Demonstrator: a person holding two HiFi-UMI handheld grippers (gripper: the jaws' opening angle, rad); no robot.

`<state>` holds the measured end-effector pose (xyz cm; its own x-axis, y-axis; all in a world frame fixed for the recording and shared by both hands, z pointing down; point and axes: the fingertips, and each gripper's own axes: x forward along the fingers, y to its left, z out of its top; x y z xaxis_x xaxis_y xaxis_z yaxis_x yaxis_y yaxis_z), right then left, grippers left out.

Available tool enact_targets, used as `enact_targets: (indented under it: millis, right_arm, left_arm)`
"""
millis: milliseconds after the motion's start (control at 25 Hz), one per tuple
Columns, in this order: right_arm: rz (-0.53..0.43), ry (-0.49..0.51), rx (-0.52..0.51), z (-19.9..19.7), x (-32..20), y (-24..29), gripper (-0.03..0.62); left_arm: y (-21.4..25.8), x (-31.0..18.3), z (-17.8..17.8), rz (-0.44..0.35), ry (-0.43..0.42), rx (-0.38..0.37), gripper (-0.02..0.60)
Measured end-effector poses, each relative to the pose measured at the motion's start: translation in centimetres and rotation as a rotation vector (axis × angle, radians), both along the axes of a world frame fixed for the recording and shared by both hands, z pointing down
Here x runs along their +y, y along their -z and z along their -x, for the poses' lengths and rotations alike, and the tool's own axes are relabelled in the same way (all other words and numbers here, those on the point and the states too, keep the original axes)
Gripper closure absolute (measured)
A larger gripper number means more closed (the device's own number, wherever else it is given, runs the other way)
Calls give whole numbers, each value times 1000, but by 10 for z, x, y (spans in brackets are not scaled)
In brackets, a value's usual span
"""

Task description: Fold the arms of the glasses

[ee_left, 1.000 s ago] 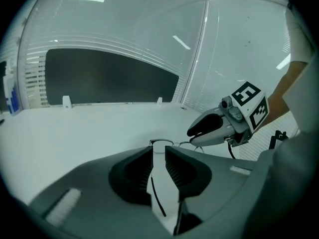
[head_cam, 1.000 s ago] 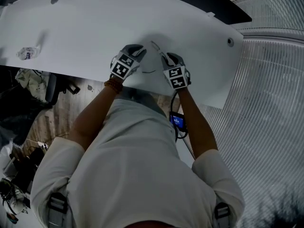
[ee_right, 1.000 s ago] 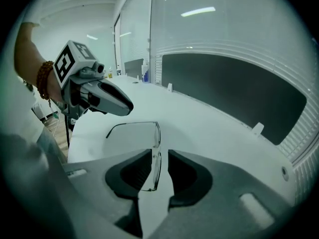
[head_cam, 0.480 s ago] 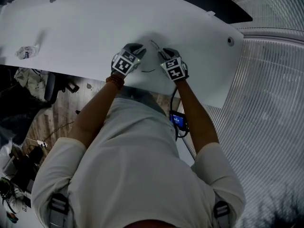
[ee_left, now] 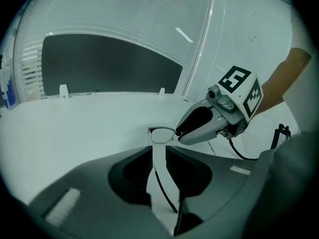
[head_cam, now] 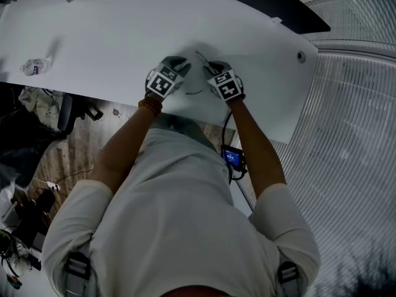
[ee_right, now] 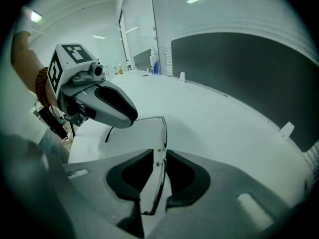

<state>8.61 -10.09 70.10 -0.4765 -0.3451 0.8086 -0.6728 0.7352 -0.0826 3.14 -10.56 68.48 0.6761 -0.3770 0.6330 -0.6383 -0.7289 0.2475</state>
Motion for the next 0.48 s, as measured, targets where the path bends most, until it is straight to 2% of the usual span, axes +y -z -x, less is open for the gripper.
enact_targets:
  millis: [80,480]
  right_arm:
    - [-8,-4,8,-2,-2,-1,537]
    - [-32,-44,-18,-3,-4,12,560]
  left_arm:
    - [0,0,-1,0,-1,-1,497]
    - [5,0,1,12,25,33,495]
